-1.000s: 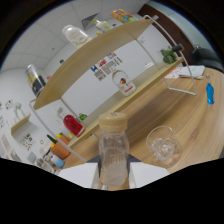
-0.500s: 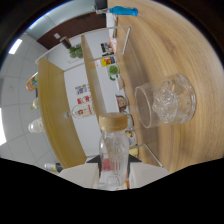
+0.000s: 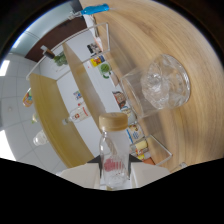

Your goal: Make me a cup of Mount Fuji.

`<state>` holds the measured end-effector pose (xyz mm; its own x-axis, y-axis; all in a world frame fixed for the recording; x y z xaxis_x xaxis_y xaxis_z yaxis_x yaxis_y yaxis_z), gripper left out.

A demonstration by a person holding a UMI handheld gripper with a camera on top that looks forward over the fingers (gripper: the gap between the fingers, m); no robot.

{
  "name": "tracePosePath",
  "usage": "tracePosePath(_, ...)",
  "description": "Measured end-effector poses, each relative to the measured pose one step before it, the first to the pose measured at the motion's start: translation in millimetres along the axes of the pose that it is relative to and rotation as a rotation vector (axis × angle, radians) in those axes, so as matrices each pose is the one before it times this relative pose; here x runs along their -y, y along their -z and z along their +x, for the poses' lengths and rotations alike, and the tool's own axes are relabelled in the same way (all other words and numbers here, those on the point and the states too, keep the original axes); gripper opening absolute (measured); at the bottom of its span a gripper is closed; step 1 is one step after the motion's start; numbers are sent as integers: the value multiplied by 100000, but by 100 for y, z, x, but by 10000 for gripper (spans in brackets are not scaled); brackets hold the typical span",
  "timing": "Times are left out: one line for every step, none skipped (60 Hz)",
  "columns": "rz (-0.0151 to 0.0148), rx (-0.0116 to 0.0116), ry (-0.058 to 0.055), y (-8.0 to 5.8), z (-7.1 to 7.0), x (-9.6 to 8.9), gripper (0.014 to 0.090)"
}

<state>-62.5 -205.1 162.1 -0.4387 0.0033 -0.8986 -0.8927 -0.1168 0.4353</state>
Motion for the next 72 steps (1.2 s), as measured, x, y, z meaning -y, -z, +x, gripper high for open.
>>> tracePosePath(-411,-478,2378,28,-118,-173,401)
tracePosePath(-467,-662,2907,13,-88,-222,402)
tracePosePath(-40,-735,3353,-68,-110,-185,400)
tracePosePath(-718,-483,2943,17,-311,-180,401)
tracePosePath(-720,-854,3805,1,-149,-301,405)
tracePosePath(-417,-946,4198,29,-138,-222,405)
tracePosePath(-167,-1003,4870,83,-224,-248,406)
tracePosePath(134,-899,5862,38,-274,2,405)
tracePosePath(-43,-765,6283,85,-332,-194,405)
tracePosePath(-75,-675,6627,59,-326,-67,403)
tracePosePath(-31,-718,6715,67,-352,-25,404)
tracePosePath(183,-843,6884,71,-336,26,404)
tracePosePath(636,-562,6605,68,-456,123,407)
tracePosePath(118,-571,7309,68,-375,21,403)
tracePosePath(801,164,6549,31,-566,184,405)
tracePosePath(352,183,6787,96,-551,88,403)
tracePosePath(151,-241,6886,13,-336,43,402)
tracePosePath(70,-588,5865,43,-422,302,403)
tracePosePath(145,-311,6381,83,-249,-99,404)
tracePosePath(45,-258,5963,-22,-287,48,406)
tracePosePath(-62,79,5553,-17,-265,34,405)
tracePosePath(-951,229,4386,-17,-279,11,405)
tracePosePath(-453,-56,4759,-41,-93,-155,405)
tracePosePath(-591,-387,4600,-87,10,-231,405)
tracePosePath(-867,-486,4263,-124,64,-314,404)
tracePosePath(-1006,-452,4134,-130,96,-397,403)
tracePosePath(-1097,-536,4181,-143,129,-472,405)
tracePosePath(-1198,-689,4244,-175,206,-549,404)
tracePosePath(-1118,-1179,4431,-109,257,-606,404)
tracePosePath(-1727,-841,3630,-188,317,-690,403)
tracePosePath(-1309,-1132,3786,-330,288,-755,405)
tracePosePath(-1771,-629,3352,-201,194,-718,404)
tracePosePath(-1715,-436,3269,-208,146,-734,404)
tracePosePath(-1390,-657,3914,-257,259,-741,403)
tracePosePath(-1415,-607,3463,-239,129,-689,403)
tracePosePath(-1447,-914,3569,-251,217,-732,403)
tracePosePath(-1596,-940,3387,-266,201,-765,402)
tracePosePath(-1685,-645,3092,-244,113,-749,402)
tracePosePath(-1601,-165,2535,-239,1,-722,402)
tracePosePath(-1399,-128,2140,-255,39,-690,404)
tracePosePath(-936,-241,1577,-254,82,-666,403)
tracePosePath(-1159,-30,1148,-202,-31,-540,404)
tracePosePath(-1056,-92,987,-216,-4,-491,404)
tracePosePath(-817,-64,818,-158,-119,-462,404)
tracePosePath(-690,198,650,-155,-89,-379,403)
tracePosePath(-471,78,634,-156,-41,-309,404)
tracePosePath(-405,-146,562,-150,24,-287,403)
tracePosePath(-372,-320,513,-163,40,-287,402)
tracePosePath(-389,-326,538,-154,46,-299,402)
tracePosePath(-452,-363,764,-140,43,-288,404)
tracePosePath(-439,-500,945,-139,39,-267,403)
tracePosePath(-490,-583,1066,-89,13,-189,407)
tracePosePath(-207,-376,670,-63,61,-242,408)
tracePosePath(-251,-412,694,-104,65,-178,408)
tracePosePath(-252,-104,448,-83,-20,-195,407)
tracePosePath(-390,268,150,-53,-134,-186,407)
tracePosePath(-499,365,-100,-34,-121,-200,410)
tracePosePath(-403,149,-134,-17,-64,-190,412)
tracePosePath(-232,-170,-9,-3,22,-165,411)
tracePosePath(-169,-250,87,22,30,-156,408)
tracePosePath(-253,-41,40,43,-5,-185,413)
tracePosePath(-325,10,-9,38,-17,-206,413)
tracePosePath(-342,167,36,22,-14,-197,417)
tracePosePath(686,-84,36,120,-47,56,419)
tracePosePath(804,-279,105,79,45,60,419)
tracePosePath(162,-372,142,122,66,-78,421)
tracePosePath(303,-42,-49,96,-22,-35,420)
tracePosePath(36,-20,-112,112,-25,-60,423)
tracePosePath(-271,-78,-97,89,101,-66,423)
tracePosePath(6,-172,-72,121,15,-62,427)
tracePosePath(-29,-179,-154,113,10,-56,429)
tracePosePath(-126,-211,-124,120,49,-83,429)
